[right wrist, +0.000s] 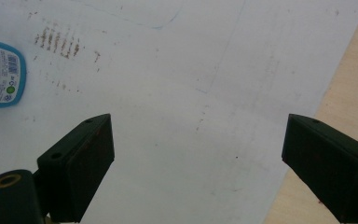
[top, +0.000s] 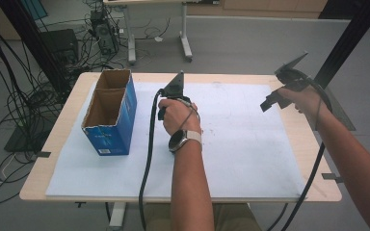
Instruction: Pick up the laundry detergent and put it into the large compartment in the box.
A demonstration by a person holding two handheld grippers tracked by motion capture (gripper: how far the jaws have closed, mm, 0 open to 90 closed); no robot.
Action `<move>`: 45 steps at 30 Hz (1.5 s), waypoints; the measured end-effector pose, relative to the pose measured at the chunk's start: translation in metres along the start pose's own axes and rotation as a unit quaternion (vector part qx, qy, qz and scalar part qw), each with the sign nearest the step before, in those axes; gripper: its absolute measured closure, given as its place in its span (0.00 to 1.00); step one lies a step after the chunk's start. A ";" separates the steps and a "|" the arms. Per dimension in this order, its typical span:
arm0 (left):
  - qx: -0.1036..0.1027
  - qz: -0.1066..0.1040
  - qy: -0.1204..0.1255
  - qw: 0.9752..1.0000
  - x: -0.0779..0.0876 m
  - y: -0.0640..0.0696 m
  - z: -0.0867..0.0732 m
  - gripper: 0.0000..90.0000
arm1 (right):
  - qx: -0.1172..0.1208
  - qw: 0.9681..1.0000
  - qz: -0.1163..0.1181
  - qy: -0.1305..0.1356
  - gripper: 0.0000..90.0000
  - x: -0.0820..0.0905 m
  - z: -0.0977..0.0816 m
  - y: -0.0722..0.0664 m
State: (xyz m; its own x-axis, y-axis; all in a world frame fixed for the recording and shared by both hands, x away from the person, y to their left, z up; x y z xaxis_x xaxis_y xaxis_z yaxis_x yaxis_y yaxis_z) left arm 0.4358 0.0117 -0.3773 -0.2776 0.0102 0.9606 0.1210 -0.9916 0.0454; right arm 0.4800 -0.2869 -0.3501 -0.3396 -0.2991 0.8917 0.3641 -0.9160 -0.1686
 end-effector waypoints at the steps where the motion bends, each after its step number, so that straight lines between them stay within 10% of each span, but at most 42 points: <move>1: 0.000 -0.001 0.000 1.000 0.000 0.000 0.000 0.43 | -0.001 1.000 0.000 0.000 0.10 0.000 0.000 0.000; 45: -0.051 -0.026 0.000 0.998 0.021 0.003 -0.001 0.43 | -0.002 1.000 0.000 0.003 0.10 0.003 -0.003 0.001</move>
State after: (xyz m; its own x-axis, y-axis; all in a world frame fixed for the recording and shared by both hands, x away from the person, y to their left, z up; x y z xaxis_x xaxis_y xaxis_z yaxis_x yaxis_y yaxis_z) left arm 0.4297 0.0087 -0.3568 -0.2817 0.0611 0.9576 0.0099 -0.9977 0.0666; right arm 0.4771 -0.2897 -0.3484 -0.3442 -0.3010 0.8893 0.3600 -0.9172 -0.1711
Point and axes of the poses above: each handheld gripper's, and its own axes: x roughly backward along the jaws, z roughly out of its top, y roughly to its right, the point moved 9 cm from there along -x, roughly forward along the jaws, and after that the axes turned 8 degrees about y, right-handed, at the moved point
